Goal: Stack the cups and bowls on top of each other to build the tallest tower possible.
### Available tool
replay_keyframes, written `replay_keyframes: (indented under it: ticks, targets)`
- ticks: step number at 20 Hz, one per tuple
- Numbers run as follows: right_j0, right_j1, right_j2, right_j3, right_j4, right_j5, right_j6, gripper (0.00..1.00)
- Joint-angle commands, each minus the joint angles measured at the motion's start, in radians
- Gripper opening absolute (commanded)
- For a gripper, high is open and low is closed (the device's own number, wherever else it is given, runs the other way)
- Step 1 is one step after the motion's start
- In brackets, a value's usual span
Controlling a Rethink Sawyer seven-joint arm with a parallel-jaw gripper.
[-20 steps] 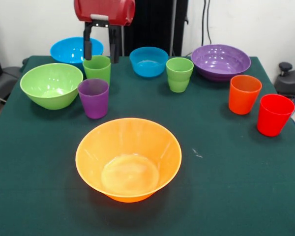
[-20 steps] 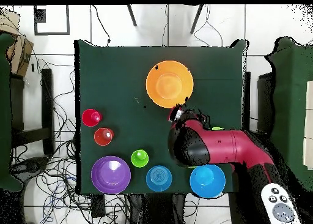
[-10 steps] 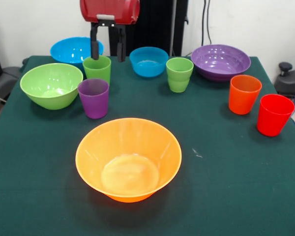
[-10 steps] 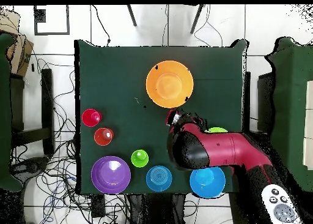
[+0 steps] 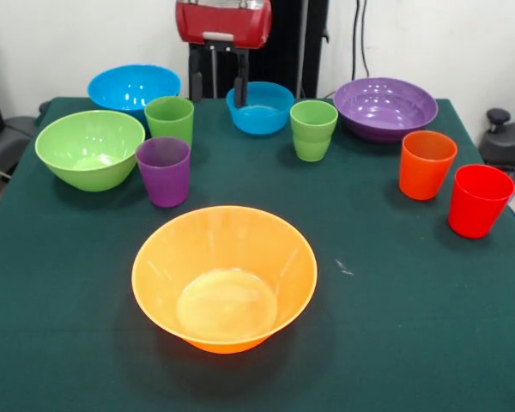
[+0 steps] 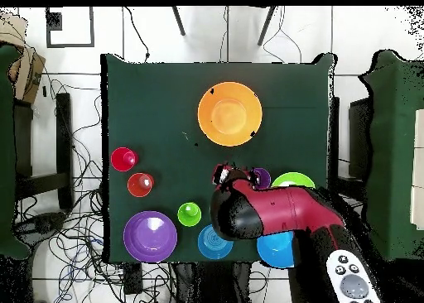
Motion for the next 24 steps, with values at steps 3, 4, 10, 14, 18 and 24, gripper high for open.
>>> replay_keyframes:
  ticks: [3,4,10,14,18,24]
  targets:
    - [-0.017,0.088,-0.013,0.034,-0.048,0.004,-0.006,1.00]
    - [-0.037,0.088,0.000,0.037,-0.038,0.021,-0.021,1.00]
    - [-0.169,0.055,0.086,0.072,0.031,0.137,-0.121,1.00]
    - [-0.180,0.078,0.105,0.035,0.039,0.178,-0.128,1.00]
    - [-0.162,0.113,0.096,-0.014,0.013,0.167,-0.110,1.00]
    - [-0.104,0.166,0.048,-0.052,-0.029,0.107,-0.052,1.00]
